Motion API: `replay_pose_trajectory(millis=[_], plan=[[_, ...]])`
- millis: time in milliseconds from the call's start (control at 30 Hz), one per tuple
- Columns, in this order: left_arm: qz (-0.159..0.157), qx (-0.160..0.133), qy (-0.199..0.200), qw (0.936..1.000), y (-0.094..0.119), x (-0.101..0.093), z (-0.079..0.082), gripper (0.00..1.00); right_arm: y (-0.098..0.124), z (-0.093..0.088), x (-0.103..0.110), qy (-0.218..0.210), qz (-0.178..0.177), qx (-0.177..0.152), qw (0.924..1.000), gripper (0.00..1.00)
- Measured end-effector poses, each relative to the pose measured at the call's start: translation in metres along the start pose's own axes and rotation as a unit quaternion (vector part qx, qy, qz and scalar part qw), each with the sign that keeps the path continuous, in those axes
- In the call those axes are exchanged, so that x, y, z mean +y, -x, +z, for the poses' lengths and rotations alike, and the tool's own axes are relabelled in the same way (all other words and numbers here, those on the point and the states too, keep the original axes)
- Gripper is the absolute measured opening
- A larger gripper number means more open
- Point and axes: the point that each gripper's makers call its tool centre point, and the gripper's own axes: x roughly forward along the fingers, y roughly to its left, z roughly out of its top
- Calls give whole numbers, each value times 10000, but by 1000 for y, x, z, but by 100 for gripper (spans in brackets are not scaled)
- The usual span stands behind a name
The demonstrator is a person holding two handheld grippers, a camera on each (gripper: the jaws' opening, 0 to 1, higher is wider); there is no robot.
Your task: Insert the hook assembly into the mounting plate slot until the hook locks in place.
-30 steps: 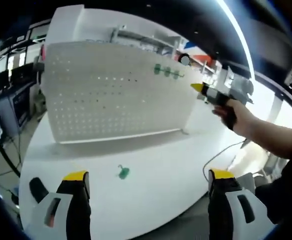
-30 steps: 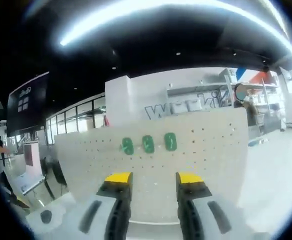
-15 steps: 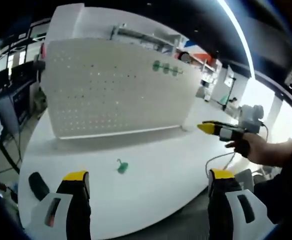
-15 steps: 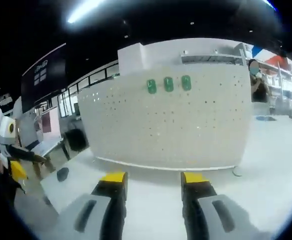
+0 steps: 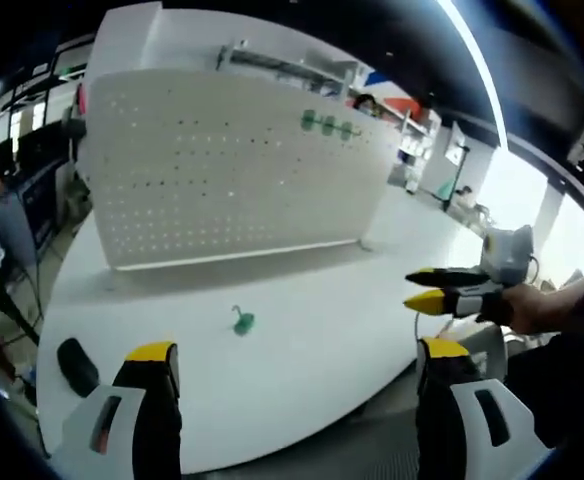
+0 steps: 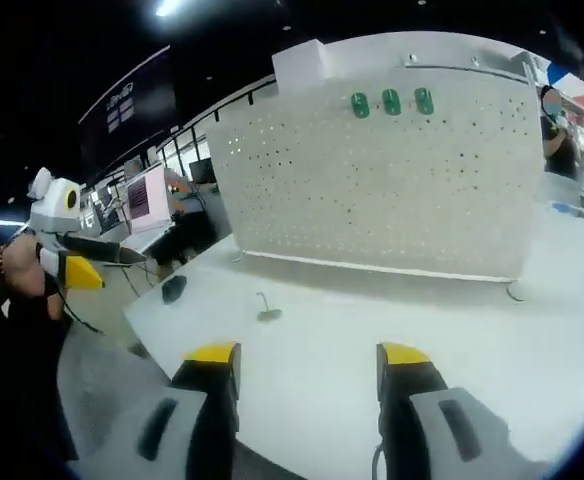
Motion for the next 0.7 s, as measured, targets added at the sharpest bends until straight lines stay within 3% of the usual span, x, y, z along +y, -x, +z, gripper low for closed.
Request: replay_pose_trajectory(millis=[200, 267, 367, 700], plan=[[61, 165, 36, 9998, 2, 2, -12, 100, 4, -8, 21, 196, 382, 120, 9990, 51], [122, 202, 28, 9997, 2, 4, -15, 100, 5, -17, 43, -23, 966, 327, 9948, 45], [110, 289, 162, 9994, 1, 4, -21, 100, 6, -26, 54, 3, 1217, 492, 9913, 45], [97, 587, 428, 9973, 2, 5, -45, 100, -9, -30, 64, 283, 1647, 838, 9824, 45]])
